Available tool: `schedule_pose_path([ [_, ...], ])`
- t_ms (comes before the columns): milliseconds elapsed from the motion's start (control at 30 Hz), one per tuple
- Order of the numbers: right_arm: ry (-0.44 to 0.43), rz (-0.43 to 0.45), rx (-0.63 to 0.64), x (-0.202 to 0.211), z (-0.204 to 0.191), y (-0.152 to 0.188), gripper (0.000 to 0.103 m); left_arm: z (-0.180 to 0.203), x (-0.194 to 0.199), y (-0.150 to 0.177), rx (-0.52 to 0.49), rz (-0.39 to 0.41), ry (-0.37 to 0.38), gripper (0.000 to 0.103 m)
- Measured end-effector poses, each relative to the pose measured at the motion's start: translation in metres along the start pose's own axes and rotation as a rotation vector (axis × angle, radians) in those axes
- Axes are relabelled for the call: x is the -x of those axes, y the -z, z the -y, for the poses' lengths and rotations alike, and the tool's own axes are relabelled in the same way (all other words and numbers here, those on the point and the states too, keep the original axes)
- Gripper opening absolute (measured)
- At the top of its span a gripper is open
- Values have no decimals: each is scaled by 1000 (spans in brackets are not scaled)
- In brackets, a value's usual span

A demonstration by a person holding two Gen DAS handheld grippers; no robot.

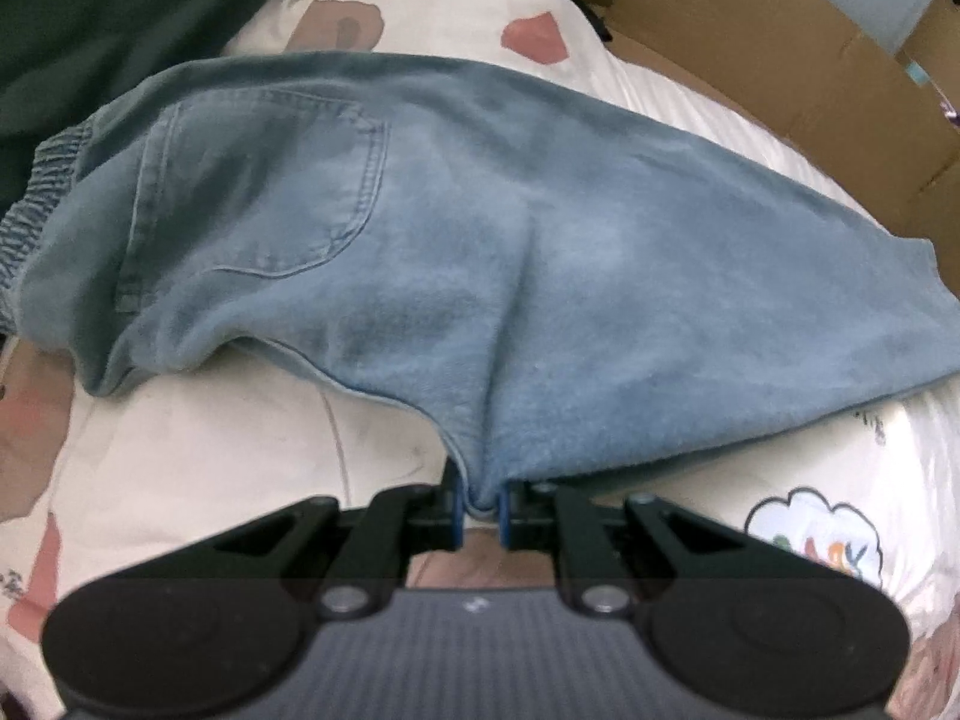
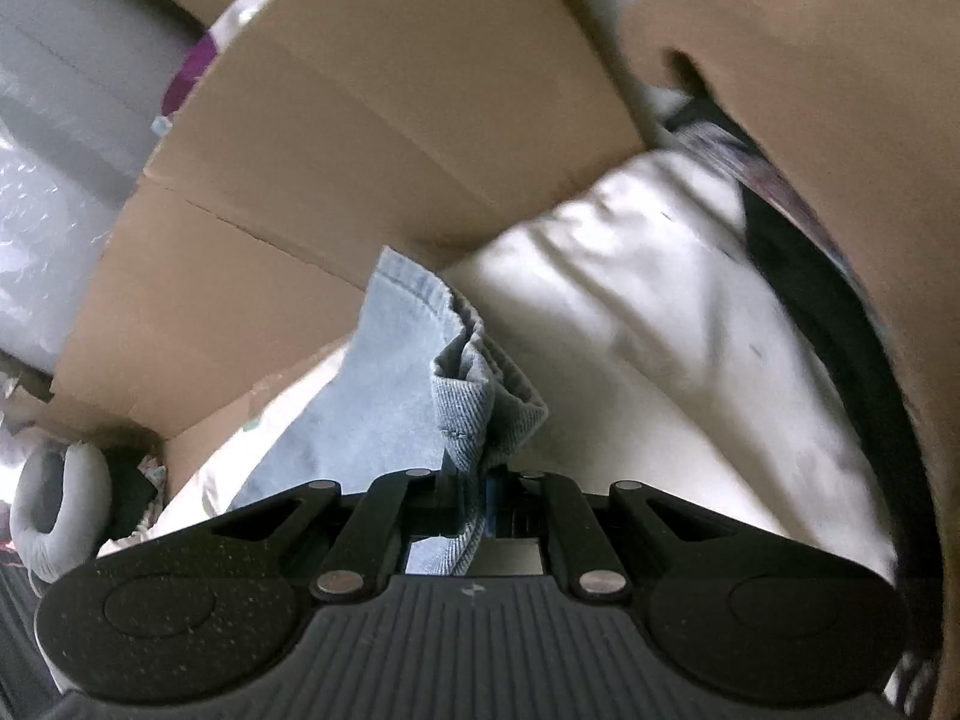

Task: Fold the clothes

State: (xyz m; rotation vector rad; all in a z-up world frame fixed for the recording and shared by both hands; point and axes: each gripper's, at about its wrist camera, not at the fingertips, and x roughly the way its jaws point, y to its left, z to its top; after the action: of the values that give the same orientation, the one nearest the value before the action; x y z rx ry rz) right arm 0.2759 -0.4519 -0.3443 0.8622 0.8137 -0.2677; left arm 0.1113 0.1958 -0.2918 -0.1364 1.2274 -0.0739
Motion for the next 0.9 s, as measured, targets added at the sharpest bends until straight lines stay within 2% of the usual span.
schedule_pose_path([
  [167,-10,-2,-16,21,11,10,4,-2,9,-5,-15,-25,-13,10],
  [433,22,-12,-76,51,27,33,4,-2,14,-8,-44,-60,-21,11],
  [667,53,-22,-122,79,52,54,4,3,24,10,-79,-92,-17,11],
  [900,61,-10,-165,117,81,79,4,12,26,32,-61,-110,-39,11],
])
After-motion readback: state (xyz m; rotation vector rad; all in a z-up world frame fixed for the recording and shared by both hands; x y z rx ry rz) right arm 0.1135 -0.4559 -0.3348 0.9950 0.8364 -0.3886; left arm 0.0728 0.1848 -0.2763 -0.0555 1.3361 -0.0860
